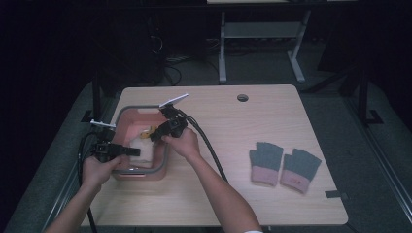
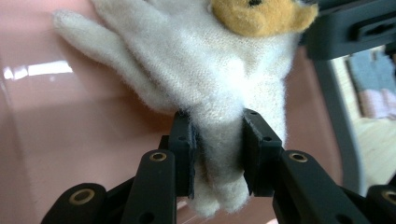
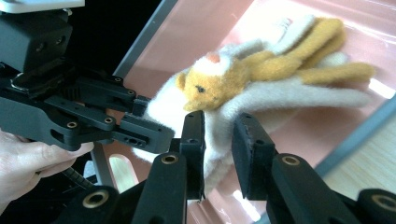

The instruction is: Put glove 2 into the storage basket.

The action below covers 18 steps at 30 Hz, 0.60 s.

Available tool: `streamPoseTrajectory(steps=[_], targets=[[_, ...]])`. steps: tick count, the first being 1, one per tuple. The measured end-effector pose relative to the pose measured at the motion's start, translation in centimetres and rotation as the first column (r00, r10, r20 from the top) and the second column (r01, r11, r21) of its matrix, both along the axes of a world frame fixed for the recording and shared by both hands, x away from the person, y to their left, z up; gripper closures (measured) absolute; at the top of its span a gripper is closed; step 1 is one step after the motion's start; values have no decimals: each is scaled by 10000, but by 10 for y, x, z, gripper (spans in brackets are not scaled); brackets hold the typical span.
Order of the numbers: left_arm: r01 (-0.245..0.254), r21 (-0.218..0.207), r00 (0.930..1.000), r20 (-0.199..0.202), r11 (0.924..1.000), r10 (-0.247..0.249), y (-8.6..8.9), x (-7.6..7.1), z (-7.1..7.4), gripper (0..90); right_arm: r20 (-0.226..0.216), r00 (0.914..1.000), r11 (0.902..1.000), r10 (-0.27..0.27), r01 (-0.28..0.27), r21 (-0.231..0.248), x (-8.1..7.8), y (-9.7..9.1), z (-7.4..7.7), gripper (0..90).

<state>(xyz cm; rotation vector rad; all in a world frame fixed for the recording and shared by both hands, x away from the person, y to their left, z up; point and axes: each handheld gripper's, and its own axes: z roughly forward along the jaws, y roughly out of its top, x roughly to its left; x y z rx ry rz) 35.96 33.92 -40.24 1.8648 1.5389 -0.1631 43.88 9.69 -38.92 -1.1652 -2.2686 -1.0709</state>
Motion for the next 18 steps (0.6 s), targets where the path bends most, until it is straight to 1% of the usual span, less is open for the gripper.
streamPoseTrajectory(steps=[1,3,5,7,9,10,11,13,14,15,16,18], targets=[[52,142,10000,-4,9999,-52,0,0,-1,685,0,10000,10000,0,0,0,0,0,0,739],[50,84,10000,-84,10000,-49,-1,0,-2,682,65,9998,9996,-172,171,209,-1,-3,2,735],[35,155,9999,-122,9999,-34,-1,0,-2,674,148,9997,9995,-209,206,226,-1,-5,5,734],[-47,100,9998,-189,9999,48,-1,0,-2,656,182,9997,9996,-157,153,244,-1,-6,6,732],[-170,15,9998,-134,9999,170,1,-1,1,615,230,9996,9994,-170,163,314,-2,-8,8,731],[-330,-150,9994,-55,9993,329,3,-1,2,580,215,9996,9994,-177,170,312,-3,-9,8,731],[-275,-205,9996,-14,9994,275,5,-1,4,551,218,9996,9992,-158,150,373,-4,-10,9,730],[-381,-359,9992,105,9986,385,7,-2,9,549,192,9996,9987,-196,186,469,-4,-13,9,730],[-394,-209,9990,220,9990,399,9,-2,12,549,236,9995,9985,-204,192,513,-5,-15,10,730],[-532,-208,9981,304,9984,538,10,-3,15,549,266,9994,9984,-234,220,512,-5,-17,11,729],[-568,-304,9976,373,9979,579,11,-3,17,550,266,9993,9983,-251,237,536,-6,-19,11,730],[-502,-209,9975,479,9985,512,10,-4,20,582,274,9991,9978,-314,298,588,-7,-24,12,727]])
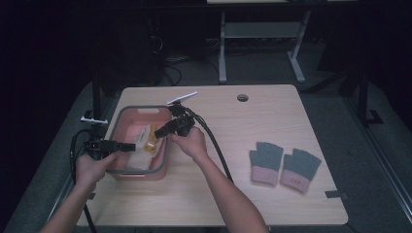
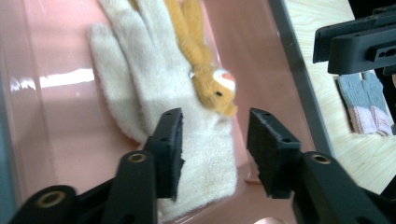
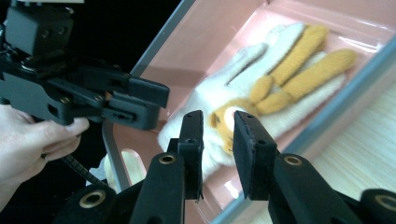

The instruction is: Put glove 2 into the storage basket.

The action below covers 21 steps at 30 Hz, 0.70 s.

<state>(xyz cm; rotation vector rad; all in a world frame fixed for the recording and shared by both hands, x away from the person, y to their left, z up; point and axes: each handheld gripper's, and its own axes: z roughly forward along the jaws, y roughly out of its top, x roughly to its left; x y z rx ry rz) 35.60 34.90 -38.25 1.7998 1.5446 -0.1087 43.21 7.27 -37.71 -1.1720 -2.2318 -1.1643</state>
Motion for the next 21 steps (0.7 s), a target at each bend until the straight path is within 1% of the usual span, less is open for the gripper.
streamPoseTrajectory(steps=[1,3,5,6,7,9,10,11,13,15,17,18,19,21], targets=[[77,87,10000,-6,9999,-77,-1,0,0,609,17,10000,10000,-39,39,-31,0,-3,1,725],[322,387,9995,-63,9987,-320,-4,2,-3,656,47,9999,9998,-114,114,155,-2,-9,4,721],[514,702,9986,-166,9962,-503,-7,4,-6,664,66,9999,9998,-103,102,147,-2,-10,4,719],[553,925,9982,-262,9942,-531,-8,5,-8,677,58,9999,9998,-101,100,165,-3,-12,5,715],[592,1058,9979,-309,9926,-563,-9,5,-9,684,99,9999,9998,-72,70,168,-3,-14,6,711],[616,1390,9976,-414,9884,-563,-11,7,-11,687,99,9999,9997,-40,37,245,-5,-16,8,708],[671,1554,9968,-533,9856,-594,-12,7,-13,688,142,9999,9997,-30,27,241,-5,-18,8,704],[724,1774,9959,-664,9815,-615,-14,8,-14,688,152,9999,9996,-21,16,288,-6,-18,9,701],[794,2091,9952,-729,9747,-655,-15,9,-16,688,174,9998,9995,45,-50,322,-7,-20,11,701],[731,2095,9953,-778,9751,-579,-16,9,-18,685,220,9997,9994,52,-60,354,-7,-22,12,700],[766,1970,9949,-790,9774,-621,-15,10,-18,665,247,9997,9994,53,-62,343,-8,-23,13,700],[727,1911,9953,-763,9789,-590,-14,10,-17,655,206,9998,9992,11,-20,409,-8,-24,13,698],[699,1936,9958,-710,9786,-571,-12,11,-16,649,220,9998,9991,3,-12,423,-8,-25,13,696],[614,1740,9964,-679,9828,-502,-10,11,-14,645,217,9998,9991,-14,5,427,-8,-26,12,691]])
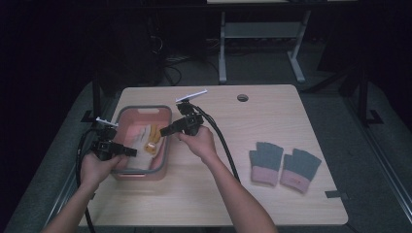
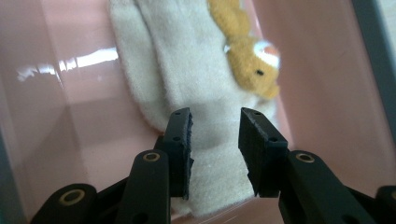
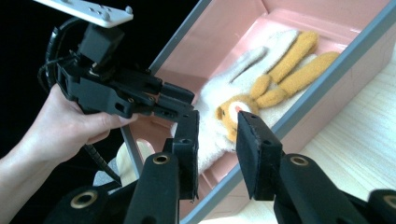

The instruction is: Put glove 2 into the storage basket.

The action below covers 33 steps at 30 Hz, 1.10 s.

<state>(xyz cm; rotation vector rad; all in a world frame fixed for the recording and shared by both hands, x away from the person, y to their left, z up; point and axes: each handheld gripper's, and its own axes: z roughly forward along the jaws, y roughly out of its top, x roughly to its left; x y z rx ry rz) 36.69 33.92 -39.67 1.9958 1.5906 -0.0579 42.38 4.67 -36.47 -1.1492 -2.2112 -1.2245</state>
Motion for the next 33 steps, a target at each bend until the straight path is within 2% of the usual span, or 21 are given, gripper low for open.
streamPoseTrajectory(steps=[6,15,26,33], targets=[[-22,-510,9987,509,9987,48,2,-4,11,606,-27,9999,9999,-97,97,66,-1,-10,-2,675],[-178,-1109,9969,747,9937,262,0,-3,22,561,-99,9999,9998,-115,116,170,-1,-30,-3,660],[22,-1396,9941,1077,9902,130,-17,-4,33,542,-282,9993,9993,-243,251,273,-1,-57,-5,630],[342,-1549,9911,1322,9873,-136,-29,-7,39,527,-167,9992,9988,-360,365,318,-6,-72,-2,615]])
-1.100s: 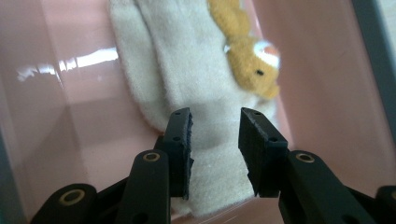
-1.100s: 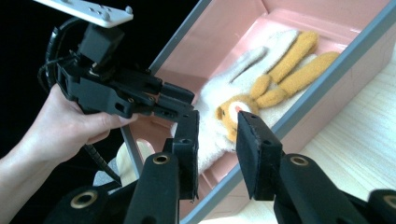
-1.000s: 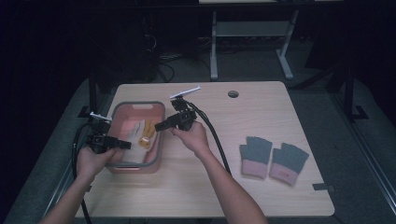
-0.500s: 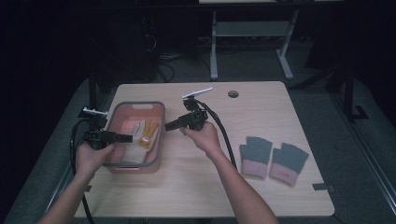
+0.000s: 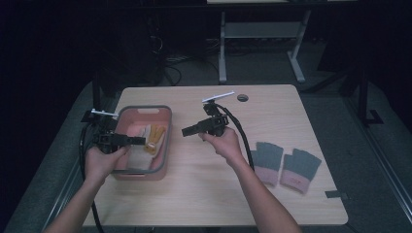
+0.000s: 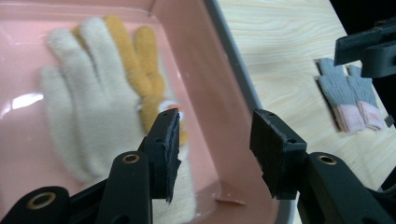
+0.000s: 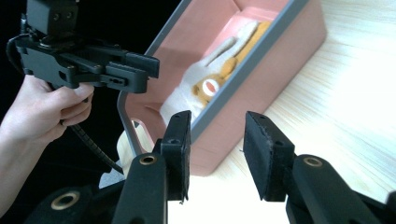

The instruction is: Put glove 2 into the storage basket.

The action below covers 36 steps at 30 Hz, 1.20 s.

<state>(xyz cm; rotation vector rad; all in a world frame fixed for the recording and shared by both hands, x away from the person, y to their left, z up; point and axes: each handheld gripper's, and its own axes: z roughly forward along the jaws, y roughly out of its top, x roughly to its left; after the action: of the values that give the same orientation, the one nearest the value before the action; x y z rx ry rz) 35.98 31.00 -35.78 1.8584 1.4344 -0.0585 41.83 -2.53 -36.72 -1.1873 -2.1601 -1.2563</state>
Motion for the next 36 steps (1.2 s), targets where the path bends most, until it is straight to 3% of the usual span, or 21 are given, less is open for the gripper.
streamPoseTrajectory(steps=[6,14,20,36], targets=[[247,-193,9996,128,9995,-245,-11,-1,4,515,19,9998,9998,-188,188,-13,-3,-14,0,610],[380,-109,9984,433,9992,-375,-23,-1,11,490,102,9996,9995,-258,256,192,-7,-34,5,556],[821,-240,9952,552,9963,-807,-38,-2,13,490,43,9988,9979,-493,491,411,-9,-52,4,539],[1757,-442,9811,906,9835,-1712,-86,-5,14,425,203,9935,9936,-1124,1125,-62,-24,-98,0,519]])
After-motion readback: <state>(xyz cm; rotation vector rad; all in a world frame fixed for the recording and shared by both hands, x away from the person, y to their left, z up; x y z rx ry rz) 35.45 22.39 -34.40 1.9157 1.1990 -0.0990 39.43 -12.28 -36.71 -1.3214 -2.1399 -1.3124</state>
